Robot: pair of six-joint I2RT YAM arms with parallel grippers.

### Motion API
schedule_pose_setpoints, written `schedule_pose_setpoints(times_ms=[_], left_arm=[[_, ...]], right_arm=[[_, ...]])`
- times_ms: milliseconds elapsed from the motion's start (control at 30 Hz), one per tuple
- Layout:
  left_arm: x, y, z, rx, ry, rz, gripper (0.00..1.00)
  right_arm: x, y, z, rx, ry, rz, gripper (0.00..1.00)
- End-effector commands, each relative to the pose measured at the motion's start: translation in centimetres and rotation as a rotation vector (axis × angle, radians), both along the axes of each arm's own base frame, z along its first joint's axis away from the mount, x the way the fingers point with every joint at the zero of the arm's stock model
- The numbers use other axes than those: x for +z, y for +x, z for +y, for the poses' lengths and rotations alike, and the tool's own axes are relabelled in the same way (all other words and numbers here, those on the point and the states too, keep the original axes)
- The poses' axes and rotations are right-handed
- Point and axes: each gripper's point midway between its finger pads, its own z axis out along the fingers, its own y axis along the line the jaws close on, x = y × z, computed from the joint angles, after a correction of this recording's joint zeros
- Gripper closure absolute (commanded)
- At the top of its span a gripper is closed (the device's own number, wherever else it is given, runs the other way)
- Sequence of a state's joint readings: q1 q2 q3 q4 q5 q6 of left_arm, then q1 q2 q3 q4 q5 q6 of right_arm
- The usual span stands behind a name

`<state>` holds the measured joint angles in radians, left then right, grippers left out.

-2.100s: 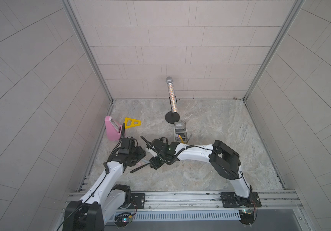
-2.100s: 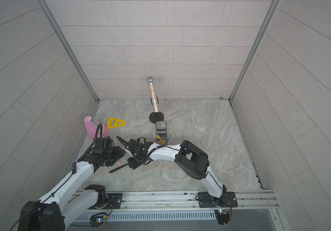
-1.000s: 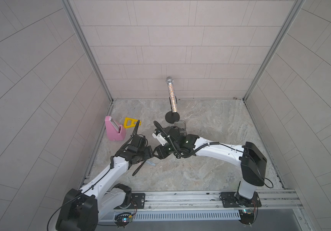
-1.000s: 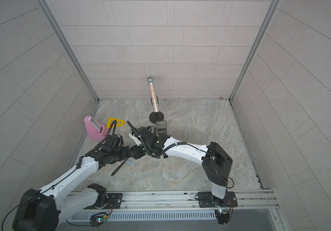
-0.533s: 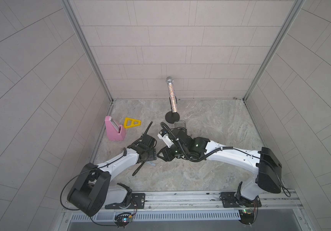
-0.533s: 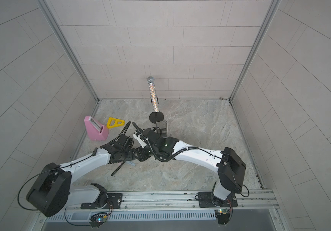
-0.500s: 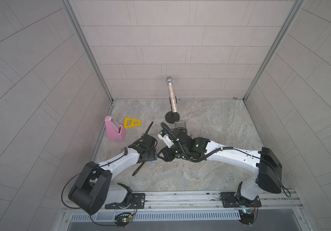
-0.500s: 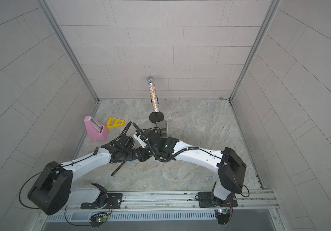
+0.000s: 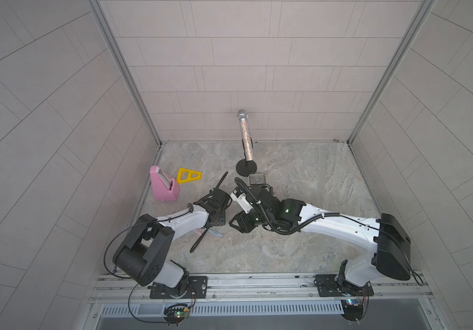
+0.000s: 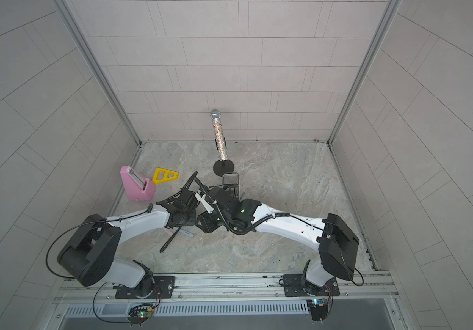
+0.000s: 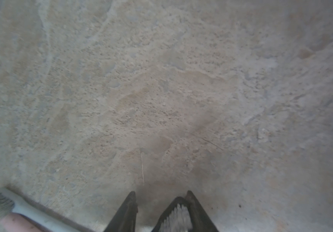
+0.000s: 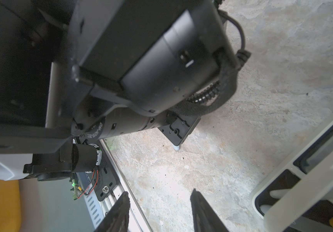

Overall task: Place the toothbrush into the toothbrush holder
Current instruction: Pick up the toothbrush from the center of the board.

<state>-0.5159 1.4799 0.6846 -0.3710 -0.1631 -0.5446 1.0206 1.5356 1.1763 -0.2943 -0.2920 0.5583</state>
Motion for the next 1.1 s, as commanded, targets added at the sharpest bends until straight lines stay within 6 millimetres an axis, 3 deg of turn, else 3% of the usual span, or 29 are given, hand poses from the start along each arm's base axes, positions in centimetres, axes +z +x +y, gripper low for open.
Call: schedule_pose_setpoints(times_ms=[0,400,700,833,1067], left_arm=[[0.1,0.1,0.5,0.004,0.040,-0.001,0.66],[1.1,1.2,0.1,-0.008,0.049,-0.017,0.89],[2.4,1.2,0.1,-0.005,0.037,-0.043,0.93],[5.6,1.1,0.1,-0.003,0.005,-0.123,0.93],[16.1,0.8,-0.1,-0.011,-0.110,-0.422,0.93]], right_arm=[[1.0,0.3,-0.5,-0.027,0.022,-0.030,0.48],[0.7,0.1,-1.4,-0.040,0.023,-0.031,0.48],[0.7,0.0,-2.7,-0.057,0.026,-0.040,0.48],[1.7,0.3,-4.2,-0.092,0.045,-0.075,0.48],[4.0,0.9,-7.6,-0.155,0.083,-0.108,0.47]])
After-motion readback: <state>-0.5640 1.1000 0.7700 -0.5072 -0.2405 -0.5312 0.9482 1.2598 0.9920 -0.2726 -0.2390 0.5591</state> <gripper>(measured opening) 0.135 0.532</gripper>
